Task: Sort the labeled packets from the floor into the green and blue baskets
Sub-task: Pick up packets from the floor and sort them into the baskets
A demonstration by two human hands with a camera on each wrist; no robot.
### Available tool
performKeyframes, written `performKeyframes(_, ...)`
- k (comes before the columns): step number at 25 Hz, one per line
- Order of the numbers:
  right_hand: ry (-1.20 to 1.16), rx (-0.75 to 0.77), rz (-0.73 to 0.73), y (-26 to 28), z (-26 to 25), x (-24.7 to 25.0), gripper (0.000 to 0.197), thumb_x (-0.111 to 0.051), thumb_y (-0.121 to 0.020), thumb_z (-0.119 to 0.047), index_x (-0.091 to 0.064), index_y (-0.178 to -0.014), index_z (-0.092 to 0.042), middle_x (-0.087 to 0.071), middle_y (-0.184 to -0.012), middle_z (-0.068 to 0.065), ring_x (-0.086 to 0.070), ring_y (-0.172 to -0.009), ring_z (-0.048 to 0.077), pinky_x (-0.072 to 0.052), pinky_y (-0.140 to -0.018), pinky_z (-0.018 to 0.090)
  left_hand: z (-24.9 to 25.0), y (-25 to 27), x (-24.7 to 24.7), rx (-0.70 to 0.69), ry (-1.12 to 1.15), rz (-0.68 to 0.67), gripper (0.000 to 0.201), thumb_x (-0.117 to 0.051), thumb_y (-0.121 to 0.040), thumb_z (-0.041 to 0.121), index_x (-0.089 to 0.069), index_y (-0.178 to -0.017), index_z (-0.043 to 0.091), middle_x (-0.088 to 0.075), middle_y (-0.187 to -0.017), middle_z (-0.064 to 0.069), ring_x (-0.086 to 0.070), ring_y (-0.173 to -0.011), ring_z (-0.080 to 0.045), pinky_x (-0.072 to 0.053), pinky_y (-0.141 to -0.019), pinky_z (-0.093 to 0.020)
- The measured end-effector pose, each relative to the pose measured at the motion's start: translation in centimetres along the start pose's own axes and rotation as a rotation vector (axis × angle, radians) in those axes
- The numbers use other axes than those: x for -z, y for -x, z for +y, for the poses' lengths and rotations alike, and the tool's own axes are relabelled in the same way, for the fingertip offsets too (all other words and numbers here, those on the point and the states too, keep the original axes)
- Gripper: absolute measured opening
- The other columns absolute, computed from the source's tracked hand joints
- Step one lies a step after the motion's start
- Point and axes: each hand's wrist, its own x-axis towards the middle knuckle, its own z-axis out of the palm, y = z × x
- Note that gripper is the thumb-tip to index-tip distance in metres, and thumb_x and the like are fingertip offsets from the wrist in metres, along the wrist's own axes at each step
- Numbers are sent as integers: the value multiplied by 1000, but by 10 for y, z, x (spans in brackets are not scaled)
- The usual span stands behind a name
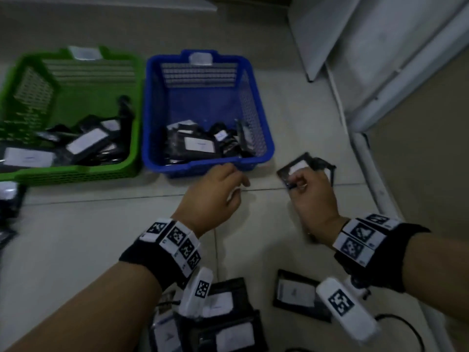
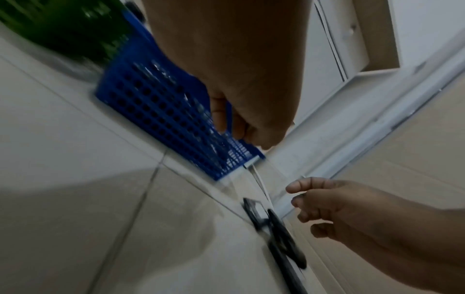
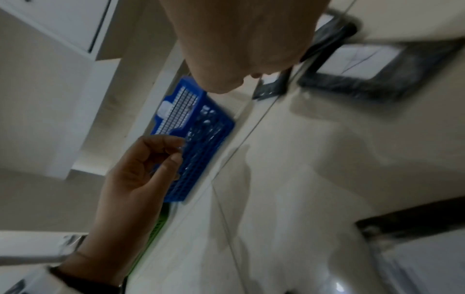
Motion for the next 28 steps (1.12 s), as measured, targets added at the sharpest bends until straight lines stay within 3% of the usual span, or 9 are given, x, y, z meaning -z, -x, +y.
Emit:
performKeyframes(3,176,-263,3,-2,51,23,28,-66,-76,-15,-58,-103,-13,-50,-110,20,-49,-104,38,-46,-88,37,19,-27,-47,62,44,-192,25,-52,-88,23,-60,-112,25,-56,-111,4,-55,-102,-15,-47,-86,-29)
performKeyframes(6,170,-477,-144,5,82,34,60,-79,-68,-36,-48,-113,-12,-48,-119,18,-50,-108,36,-47,-93,44,35,-53,-83,116,82,-207,36,-56,-84,18,-57,-120,16,-53,-119,-4,-53,-109,-22,-42,-91,-27)
performKeyframes(10,155,-457,-284,18,95,22,75,-84,-59,-43,-45,-113,-7,-53,-115,17,-56,-105,34,-50,-87,44,47,-91,-116,213,40,-252,64,-57,-87,21,-30,-144,10,-30,-149,-12,-35,-134,-31,-32,-110,-36)
performKeyframes(12,180,-459,-320,16,97,21,74,-84,-59,-43,-47,-111,-5,-53,-115,17,-55,-105,33,-51,-87,43,51,-108,-124,278,-25,-295,74,-56,-90,27,-15,-149,10,-27,-151,-14,-30,-136,-32,-28,-111,-38)
performKeyframes(14,199,-450,-397,15,99,23,68,-82,-63,-43,-52,-110,-3,-57,-114,17,-57,-104,32,-51,-86,41,53,-115,-128,290,-121,-295,79,-59,-88,28,-14,-149,9,-35,-144,-17,-35,-129,-35,-30,-106,-39)
performKeyframes(17,-7,-462,-432,24,93,29,43,-74,-77,-32,-54,-104,-6,-63,-106,17,-62,-94,32,-55,-75,42,55,-109,-126,312,-55,-226,68,-60,-86,22,-28,-144,7,-41,-132,-19,-43,-120,-36,-35,-100,-38)
performKeyframes(22,-377,-477,-278,37,63,33,19,-64,-84,-23,-52,-93,-12,-62,-92,13,-65,-74,31,-57,-51,40,56,-64,-106,397,282,30,18,-52,-90,17,-56,-106,10,-56,-105,-11,-55,-95,-25,-36,-72,-24)
performKeyframes(25,-525,-451,-120,33,42,36,8,-57,-85,-19,-50,-82,-21,-61,-81,9,-62,-60,28,-51,-44,32,64,-36,-83,409,390,172,19,-53,-89,20,-56,-107,19,-61,-100,-2,-59,-87,-16,-49,-72,-25)
performKeyframes(28,-623,-414,-111,22,18,32,5,-52,-87,-17,-52,-84,-21,-59,-78,9,-59,-61,27,-48,-45,30,61,-29,-58,400,366,302,25,-54,-89,15,-56,-114,17,-57,-102,2,-57,-87,-12,-43,-65,-5)
